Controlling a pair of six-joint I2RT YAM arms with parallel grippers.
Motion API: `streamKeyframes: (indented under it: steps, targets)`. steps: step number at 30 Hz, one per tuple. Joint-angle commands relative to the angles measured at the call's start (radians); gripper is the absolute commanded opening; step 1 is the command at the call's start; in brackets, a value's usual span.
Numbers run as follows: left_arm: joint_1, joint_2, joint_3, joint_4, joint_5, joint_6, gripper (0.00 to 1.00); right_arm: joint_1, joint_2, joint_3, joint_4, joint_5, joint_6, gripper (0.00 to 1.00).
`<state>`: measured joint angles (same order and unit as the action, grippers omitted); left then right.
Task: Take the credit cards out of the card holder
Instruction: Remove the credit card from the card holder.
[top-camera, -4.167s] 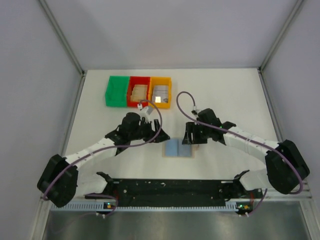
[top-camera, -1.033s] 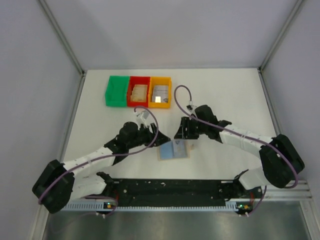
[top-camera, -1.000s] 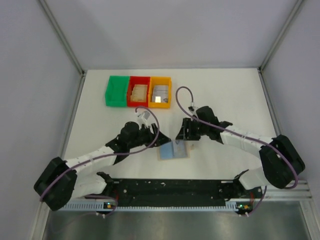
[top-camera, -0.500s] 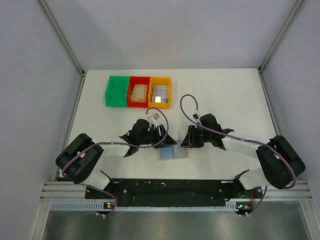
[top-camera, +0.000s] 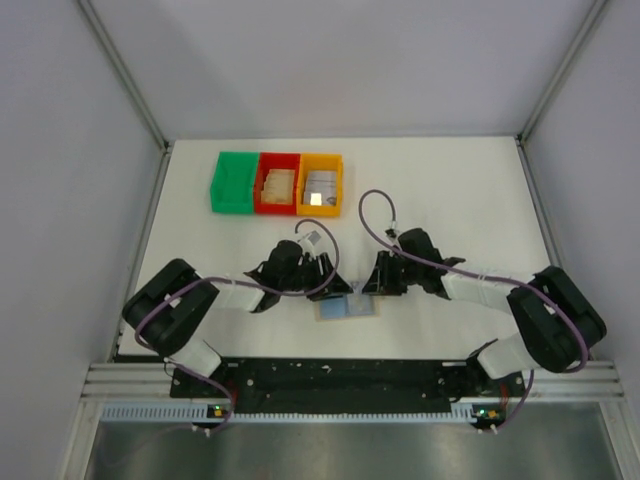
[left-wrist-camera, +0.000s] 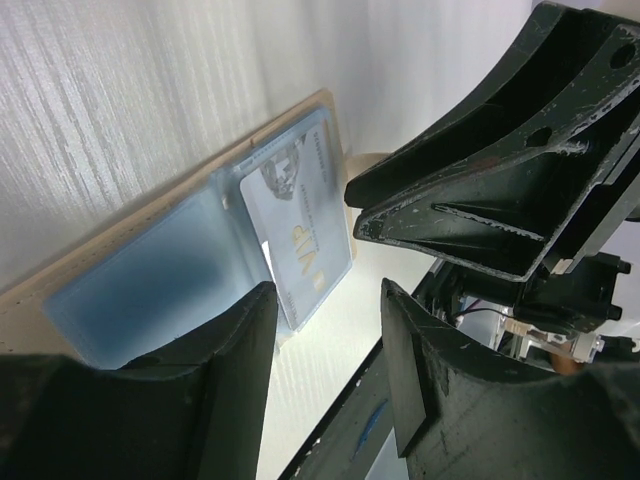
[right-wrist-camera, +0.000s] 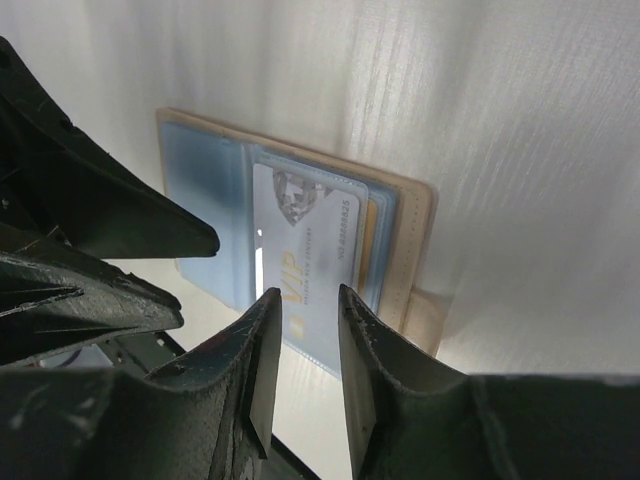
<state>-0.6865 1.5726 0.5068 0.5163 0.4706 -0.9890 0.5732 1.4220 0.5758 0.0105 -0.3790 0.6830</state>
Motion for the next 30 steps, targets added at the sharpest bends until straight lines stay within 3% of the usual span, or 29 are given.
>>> streamKeyframes:
  steps: [1, 16, 30]
  targets:
    - [-0.002, 0.033, 0.032, 0.030, 0.016, 0.013, 0.50, -0.006, 0.026, 0.009, 0.022, 0.020, -0.019, 0.29]
    - [-0.004, 0.113, 0.030, 0.091, 0.056, -0.023, 0.49, -0.007, 0.057, -0.014, 0.071, -0.018, 0.004, 0.27]
    - [-0.002, 0.145, -0.017, 0.270, 0.089, -0.092, 0.27, -0.007, 0.060, -0.045, 0.123, -0.044, 0.036, 0.27]
